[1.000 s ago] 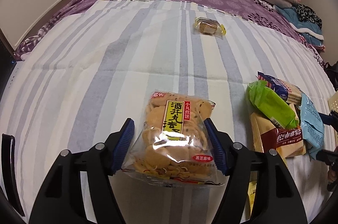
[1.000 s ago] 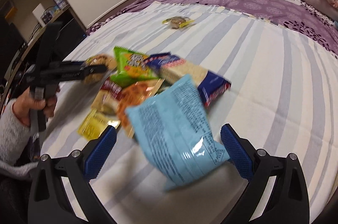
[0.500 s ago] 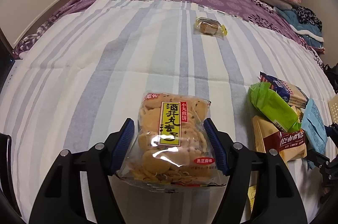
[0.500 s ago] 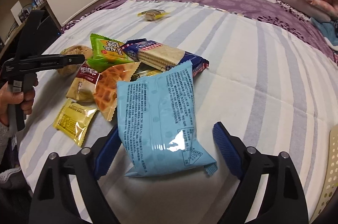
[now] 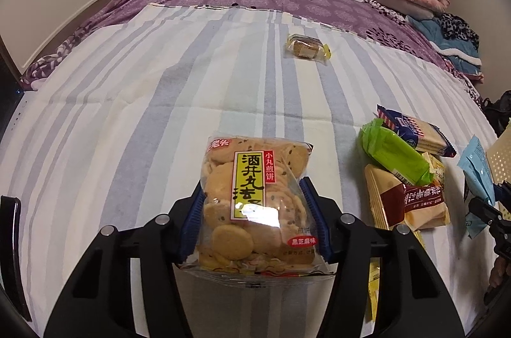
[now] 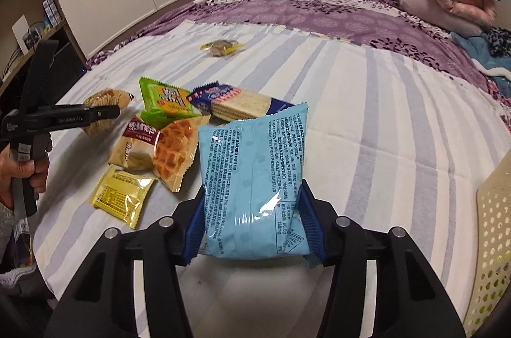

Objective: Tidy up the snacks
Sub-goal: 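Carry the cookie bag and light-blue bag toward the cream basket with both tools, then lower the light-blue bag into the basket and open the right tool, then lower the cookie bag into the basket and open the left tool, then withdraw both tools from the basket back toward the snack pile, then move the left tool toward the green MOKA snack pack, then close the left tool on the green MOKA pack and lift it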

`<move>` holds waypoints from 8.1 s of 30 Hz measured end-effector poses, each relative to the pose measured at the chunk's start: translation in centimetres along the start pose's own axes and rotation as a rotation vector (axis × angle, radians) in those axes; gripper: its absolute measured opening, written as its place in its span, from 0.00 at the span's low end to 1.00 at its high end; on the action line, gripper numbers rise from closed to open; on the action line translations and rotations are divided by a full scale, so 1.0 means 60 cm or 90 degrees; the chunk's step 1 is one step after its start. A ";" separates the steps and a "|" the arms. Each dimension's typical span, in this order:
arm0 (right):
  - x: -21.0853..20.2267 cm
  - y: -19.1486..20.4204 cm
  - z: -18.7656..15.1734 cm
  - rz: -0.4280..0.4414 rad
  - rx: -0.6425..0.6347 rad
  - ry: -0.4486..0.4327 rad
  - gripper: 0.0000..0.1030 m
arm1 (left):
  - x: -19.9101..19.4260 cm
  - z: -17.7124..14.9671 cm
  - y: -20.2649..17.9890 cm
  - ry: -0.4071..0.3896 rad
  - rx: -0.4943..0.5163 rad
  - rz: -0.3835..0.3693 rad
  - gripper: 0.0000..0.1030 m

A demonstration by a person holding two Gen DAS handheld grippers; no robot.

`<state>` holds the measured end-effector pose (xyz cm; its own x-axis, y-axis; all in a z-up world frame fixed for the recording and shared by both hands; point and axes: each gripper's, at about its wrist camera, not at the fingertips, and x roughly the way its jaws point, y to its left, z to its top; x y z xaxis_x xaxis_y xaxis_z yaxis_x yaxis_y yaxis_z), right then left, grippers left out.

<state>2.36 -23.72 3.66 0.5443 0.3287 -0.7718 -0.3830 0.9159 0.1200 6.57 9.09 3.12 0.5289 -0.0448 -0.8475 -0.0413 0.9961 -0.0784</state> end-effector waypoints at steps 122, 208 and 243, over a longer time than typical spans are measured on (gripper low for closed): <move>-0.428 -0.307 -0.244 -0.309 0.373 -0.335 0.88 | -0.166 0.032 -0.744 -0.089 0.392 -0.291 0.97; -0.199 -0.047 -0.075 -0.092 0.183 -0.144 0.95 | 0.050 0.064 -0.194 0.039 0.235 -0.043 0.97; -0.115 0.011 -0.046 -0.042 0.144 -0.080 0.95 | 0.103 0.082 -0.139 0.063 0.294 -0.101 0.70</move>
<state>-3.70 -26.01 7.38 0.6558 0.2801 -0.7010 -0.1746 0.9597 0.2201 14.35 0.88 1.13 0.4143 -0.1826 -0.8916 0.4250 0.9051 0.0120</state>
